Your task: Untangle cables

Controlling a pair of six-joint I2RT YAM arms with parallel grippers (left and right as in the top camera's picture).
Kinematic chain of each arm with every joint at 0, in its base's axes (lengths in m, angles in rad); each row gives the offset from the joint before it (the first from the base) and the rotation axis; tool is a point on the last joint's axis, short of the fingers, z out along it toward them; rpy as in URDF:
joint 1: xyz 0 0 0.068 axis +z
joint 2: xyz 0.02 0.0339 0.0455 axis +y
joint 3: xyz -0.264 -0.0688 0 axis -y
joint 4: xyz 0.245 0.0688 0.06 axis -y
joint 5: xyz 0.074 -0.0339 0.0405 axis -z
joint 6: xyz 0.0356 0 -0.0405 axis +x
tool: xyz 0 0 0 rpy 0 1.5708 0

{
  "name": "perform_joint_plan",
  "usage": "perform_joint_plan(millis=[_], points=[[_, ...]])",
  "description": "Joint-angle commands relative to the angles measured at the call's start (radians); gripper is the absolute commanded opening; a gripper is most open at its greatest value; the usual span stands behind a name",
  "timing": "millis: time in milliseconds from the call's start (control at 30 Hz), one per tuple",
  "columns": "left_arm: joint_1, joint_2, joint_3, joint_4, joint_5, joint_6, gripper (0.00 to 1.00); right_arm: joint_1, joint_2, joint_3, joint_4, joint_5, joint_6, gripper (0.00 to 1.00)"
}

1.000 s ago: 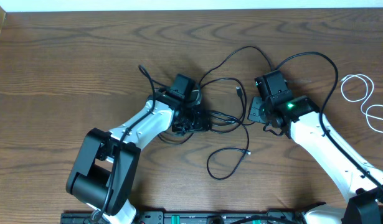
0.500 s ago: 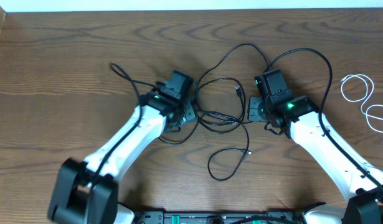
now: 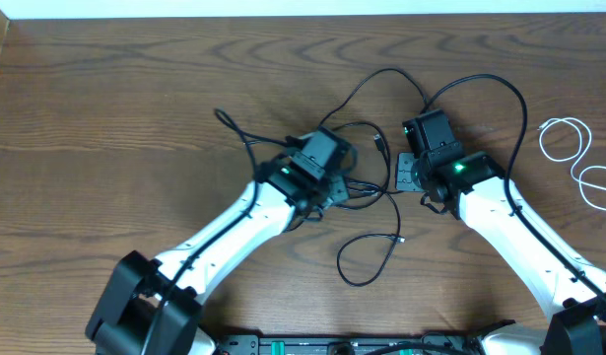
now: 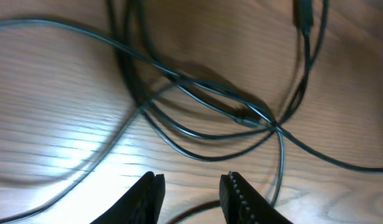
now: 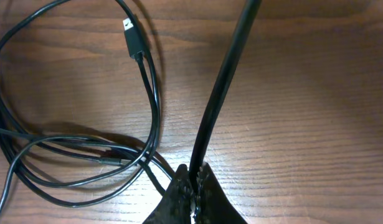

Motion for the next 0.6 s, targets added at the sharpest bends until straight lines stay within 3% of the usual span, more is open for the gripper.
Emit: perform_joint_plan(millis=[0,233,567], points=[[-0.024,0.046,-0.005,0.010,-0.008,-0.112,0.34,-0.002,0.003,0.013,-0.002,0.024,-0.014,0.01],[-0.028,0.142,-0.005,0.022,-0.014,-0.338,0.34,-0.002,0.003,0.013,-0.001,0.024,-0.014,0.01],[-0.028,0.174,-0.006,0.087,-0.028,-0.396,0.34,-0.002,0.003,0.013,-0.001,0.024,-0.014,0.01]])
